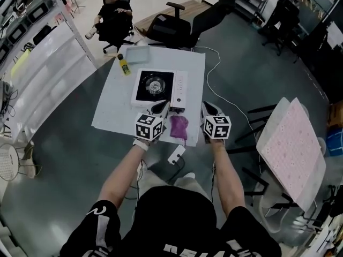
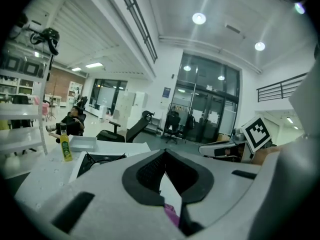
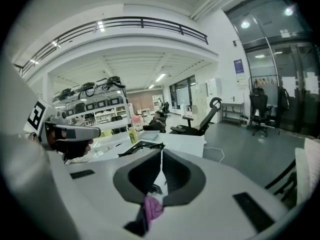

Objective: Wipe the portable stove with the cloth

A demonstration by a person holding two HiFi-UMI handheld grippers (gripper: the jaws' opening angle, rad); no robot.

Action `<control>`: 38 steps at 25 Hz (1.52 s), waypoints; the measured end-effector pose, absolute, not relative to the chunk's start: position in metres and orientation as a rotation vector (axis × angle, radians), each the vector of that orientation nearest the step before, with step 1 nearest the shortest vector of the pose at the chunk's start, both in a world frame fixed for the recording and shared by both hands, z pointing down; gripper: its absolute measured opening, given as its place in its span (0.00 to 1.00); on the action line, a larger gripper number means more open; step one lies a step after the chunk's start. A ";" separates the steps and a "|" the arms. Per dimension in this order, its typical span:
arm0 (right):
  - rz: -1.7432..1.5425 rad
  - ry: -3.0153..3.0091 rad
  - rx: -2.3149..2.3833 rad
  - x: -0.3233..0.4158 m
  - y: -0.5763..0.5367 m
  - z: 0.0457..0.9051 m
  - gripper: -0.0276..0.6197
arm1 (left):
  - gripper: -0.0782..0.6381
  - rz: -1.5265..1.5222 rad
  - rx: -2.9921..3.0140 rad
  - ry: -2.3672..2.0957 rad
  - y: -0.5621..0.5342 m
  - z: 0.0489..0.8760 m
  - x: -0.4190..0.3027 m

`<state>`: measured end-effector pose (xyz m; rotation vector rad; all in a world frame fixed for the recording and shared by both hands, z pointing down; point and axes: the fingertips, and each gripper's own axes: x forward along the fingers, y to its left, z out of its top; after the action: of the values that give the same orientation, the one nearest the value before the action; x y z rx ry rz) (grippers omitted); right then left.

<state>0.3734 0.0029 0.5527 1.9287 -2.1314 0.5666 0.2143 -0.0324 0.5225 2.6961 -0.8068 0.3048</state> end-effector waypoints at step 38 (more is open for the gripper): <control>0.414 -2.251 1.921 0.370 0.048 0.478 0.06 | 0.12 0.246 2.689 -0.891 0.015 0.476 0.203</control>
<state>0.3703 0.0481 0.4776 1.9211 -2.2515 0.4142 0.2030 0.0147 0.4759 2.6890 -0.8908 0.2462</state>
